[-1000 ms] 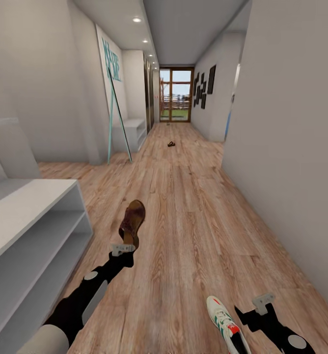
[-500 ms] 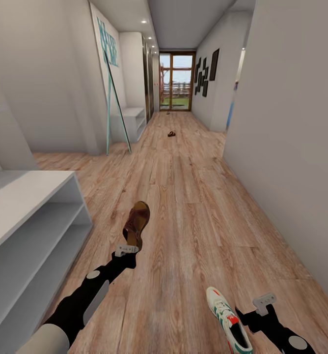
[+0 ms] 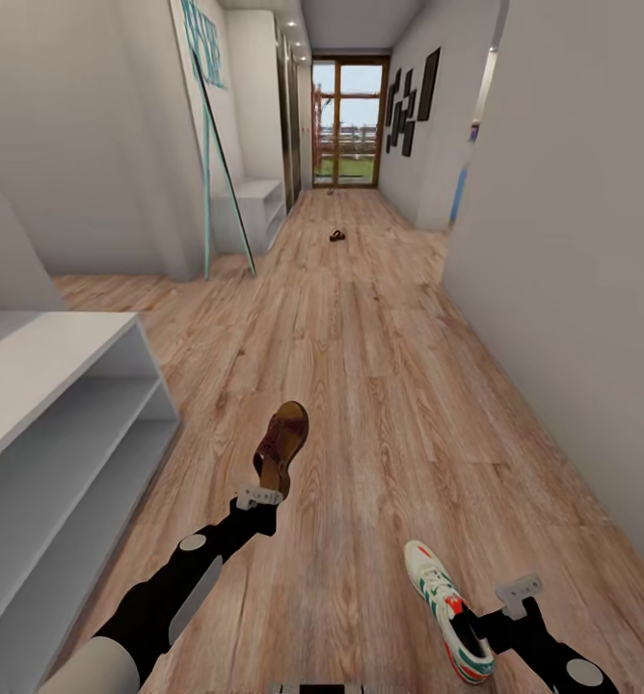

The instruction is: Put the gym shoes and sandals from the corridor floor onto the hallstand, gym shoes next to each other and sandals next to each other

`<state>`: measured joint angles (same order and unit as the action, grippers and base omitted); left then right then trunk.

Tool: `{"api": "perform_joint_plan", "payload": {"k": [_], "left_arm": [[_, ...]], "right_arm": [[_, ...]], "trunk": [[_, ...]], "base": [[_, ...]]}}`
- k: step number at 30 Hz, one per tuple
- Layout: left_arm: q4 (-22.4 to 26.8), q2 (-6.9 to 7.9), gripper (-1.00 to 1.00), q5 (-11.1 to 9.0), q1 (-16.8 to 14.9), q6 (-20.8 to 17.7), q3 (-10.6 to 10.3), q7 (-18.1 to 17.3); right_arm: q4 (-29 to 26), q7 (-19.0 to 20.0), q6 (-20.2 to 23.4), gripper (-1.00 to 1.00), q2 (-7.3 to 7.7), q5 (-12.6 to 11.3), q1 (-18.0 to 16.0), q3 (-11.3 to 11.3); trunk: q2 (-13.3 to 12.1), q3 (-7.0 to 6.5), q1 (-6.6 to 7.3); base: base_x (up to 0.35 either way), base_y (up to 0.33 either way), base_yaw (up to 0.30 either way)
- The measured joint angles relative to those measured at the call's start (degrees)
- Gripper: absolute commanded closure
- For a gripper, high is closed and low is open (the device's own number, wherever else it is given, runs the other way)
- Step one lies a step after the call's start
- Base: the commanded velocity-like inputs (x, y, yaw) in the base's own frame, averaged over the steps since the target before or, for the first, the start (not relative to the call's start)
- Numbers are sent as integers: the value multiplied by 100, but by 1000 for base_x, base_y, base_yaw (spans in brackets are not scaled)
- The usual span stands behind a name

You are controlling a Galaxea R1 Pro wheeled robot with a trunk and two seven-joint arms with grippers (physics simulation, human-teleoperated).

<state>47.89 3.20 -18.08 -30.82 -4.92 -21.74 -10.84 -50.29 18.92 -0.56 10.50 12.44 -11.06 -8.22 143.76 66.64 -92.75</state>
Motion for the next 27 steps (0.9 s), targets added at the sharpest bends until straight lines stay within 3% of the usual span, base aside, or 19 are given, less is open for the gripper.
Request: {"api": "perform_joint_plan", "payload": {"k": [27], "left_arm": [[0, 17, 100, 0, 0, 0, -2, -2]], "right_arm": [[-2, -2, -2, -100, 6, 0, 0, -7]], "trunk": [[37, 845, -69]], "base": [[0, 0, 0]]}}
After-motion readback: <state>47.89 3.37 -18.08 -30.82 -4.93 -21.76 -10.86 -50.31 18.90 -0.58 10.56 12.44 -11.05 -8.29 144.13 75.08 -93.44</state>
